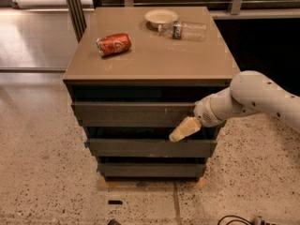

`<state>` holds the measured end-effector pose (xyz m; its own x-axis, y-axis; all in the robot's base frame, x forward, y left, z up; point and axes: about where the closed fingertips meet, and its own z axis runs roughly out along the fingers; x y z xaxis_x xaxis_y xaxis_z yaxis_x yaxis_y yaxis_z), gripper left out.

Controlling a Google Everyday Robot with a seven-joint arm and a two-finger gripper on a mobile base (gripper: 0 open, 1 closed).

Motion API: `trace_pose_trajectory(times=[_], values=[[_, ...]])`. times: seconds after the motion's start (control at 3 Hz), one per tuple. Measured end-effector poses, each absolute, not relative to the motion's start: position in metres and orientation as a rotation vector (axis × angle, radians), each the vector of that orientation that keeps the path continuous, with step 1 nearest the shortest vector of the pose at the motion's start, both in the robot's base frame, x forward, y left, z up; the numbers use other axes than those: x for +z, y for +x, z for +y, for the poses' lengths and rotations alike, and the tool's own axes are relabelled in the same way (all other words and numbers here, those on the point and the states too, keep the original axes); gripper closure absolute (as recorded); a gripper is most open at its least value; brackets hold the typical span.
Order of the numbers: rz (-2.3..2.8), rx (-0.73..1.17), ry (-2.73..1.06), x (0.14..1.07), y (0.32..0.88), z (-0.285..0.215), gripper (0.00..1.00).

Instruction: Open top drawer

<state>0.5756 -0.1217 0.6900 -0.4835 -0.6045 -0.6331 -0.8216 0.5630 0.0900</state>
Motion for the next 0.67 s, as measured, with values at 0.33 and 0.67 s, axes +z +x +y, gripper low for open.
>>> trace_pose_trajectory(times=[0.33, 0.67], values=[[2.189, 0.46, -1.176, 0.7128, 0.6234, -0.1315, 0.0], [2.18, 0.455, -1.185, 0.7068, 0.6306, -0.1306, 0.0]])
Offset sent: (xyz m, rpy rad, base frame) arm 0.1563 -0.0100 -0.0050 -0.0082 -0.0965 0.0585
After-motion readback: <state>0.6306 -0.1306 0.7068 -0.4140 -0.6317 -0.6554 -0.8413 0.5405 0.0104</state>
